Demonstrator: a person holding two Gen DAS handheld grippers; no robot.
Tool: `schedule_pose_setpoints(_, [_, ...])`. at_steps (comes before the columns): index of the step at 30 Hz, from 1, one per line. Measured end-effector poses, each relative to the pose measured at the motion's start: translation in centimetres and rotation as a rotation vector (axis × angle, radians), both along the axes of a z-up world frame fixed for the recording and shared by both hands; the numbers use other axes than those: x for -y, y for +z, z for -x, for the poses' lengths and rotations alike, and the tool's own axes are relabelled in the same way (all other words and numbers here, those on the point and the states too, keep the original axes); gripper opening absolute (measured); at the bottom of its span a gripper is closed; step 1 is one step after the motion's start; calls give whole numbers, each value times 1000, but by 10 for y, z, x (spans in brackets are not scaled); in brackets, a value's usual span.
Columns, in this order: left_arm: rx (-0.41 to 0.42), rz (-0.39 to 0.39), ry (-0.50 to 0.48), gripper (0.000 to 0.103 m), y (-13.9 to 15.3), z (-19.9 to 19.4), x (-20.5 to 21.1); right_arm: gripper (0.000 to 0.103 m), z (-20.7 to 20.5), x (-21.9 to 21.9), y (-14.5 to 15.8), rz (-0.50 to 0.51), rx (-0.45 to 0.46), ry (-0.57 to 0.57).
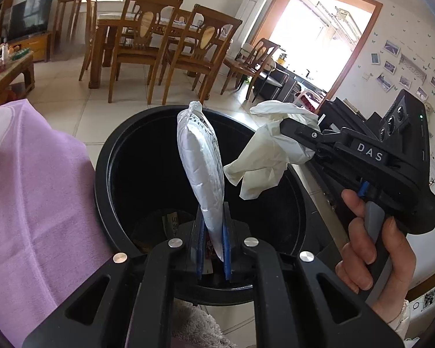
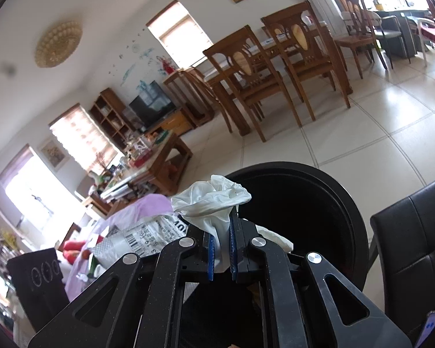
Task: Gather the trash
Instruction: 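Carry both items over the bin and open both tools to drop them, then move both open tools back over the table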
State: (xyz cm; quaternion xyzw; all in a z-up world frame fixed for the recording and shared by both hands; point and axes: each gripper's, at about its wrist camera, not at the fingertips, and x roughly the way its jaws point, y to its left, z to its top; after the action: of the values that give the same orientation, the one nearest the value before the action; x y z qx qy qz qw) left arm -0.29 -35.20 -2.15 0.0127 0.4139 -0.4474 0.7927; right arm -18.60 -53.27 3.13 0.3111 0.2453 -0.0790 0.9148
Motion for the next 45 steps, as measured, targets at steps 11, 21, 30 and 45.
schedule_pose_setpoints(11, [-25,-50,-32,11,-15,1,15,9,-9,13,-24,-36,-32,-17])
schedule_pose_setpoints(21, [-22,-88,-21,11,-15,3,24,9,-15,5,-25,-31,-44,15])
schedule_pose_setpoints(30, [6,-140,-26,14,-13,15,30,63,-18,5,-19,-8,-41,18])
schedule_pose_setpoints(45, [100,55,110,78,25,47,-59,63,1,-40,8,63,17,64])
